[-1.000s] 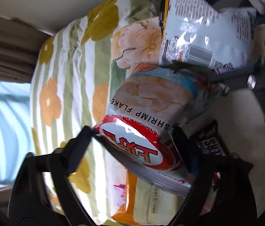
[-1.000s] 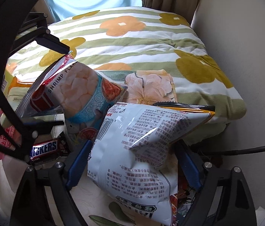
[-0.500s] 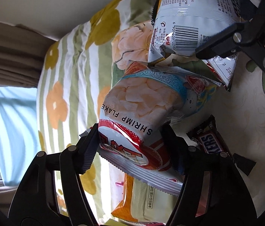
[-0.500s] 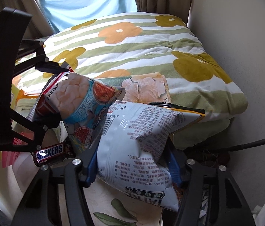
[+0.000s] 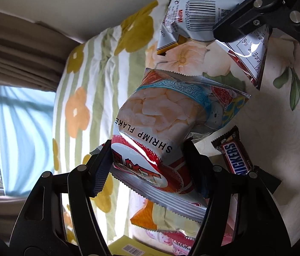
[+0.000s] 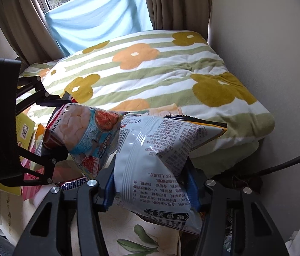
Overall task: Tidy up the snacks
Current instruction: 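Carry the shrimp flake bag and TARO bag with both tools over the box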
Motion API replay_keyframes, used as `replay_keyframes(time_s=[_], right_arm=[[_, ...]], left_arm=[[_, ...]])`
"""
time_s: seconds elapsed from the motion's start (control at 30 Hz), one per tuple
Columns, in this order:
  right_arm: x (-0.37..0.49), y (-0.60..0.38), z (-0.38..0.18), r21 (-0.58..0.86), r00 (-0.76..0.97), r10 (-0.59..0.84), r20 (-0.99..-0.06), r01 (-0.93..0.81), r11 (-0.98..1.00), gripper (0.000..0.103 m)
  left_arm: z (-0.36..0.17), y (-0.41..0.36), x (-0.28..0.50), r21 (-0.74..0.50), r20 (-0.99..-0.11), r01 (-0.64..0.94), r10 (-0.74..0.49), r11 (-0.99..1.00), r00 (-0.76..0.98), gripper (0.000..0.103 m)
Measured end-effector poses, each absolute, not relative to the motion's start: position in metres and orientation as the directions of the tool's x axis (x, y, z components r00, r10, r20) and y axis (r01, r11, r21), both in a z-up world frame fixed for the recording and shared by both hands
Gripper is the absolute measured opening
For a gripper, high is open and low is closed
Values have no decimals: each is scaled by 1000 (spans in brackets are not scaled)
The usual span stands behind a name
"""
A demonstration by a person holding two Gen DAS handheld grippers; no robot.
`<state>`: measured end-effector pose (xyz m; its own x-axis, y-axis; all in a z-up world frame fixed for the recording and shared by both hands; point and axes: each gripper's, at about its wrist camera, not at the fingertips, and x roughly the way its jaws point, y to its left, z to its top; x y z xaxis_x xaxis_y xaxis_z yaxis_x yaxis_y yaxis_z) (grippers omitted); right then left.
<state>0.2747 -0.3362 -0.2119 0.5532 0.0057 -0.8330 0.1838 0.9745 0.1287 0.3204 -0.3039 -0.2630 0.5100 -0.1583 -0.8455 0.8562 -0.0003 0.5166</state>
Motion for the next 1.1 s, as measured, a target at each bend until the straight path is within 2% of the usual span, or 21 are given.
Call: replay_keyframes(time_s=[0.23, 0.5, 0.77, 1.1], right_arm=[[262, -336, -176, 134, 606, 0, -796, 176, 975, 50], [258, -306, -131, 115, 666, 58, -744, 43, 992, 50], [279, -235, -96, 129, 691, 214, -691, -173, 976, 51], [307, -98, -80, 112, 654, 356, -667, -384, 916, 50]], left_arm=[[-219, -284, 322, 510, -827, 842, -169, 177, 537, 63], [-158, -225, 321, 485, -784, 738, -140, 468, 604, 63], [-117, -130, 317, 456, -754, 550, -25, 699, 656, 63], [-100, 13, 321, 420, -737, 349, 90, 838, 670, 63]])
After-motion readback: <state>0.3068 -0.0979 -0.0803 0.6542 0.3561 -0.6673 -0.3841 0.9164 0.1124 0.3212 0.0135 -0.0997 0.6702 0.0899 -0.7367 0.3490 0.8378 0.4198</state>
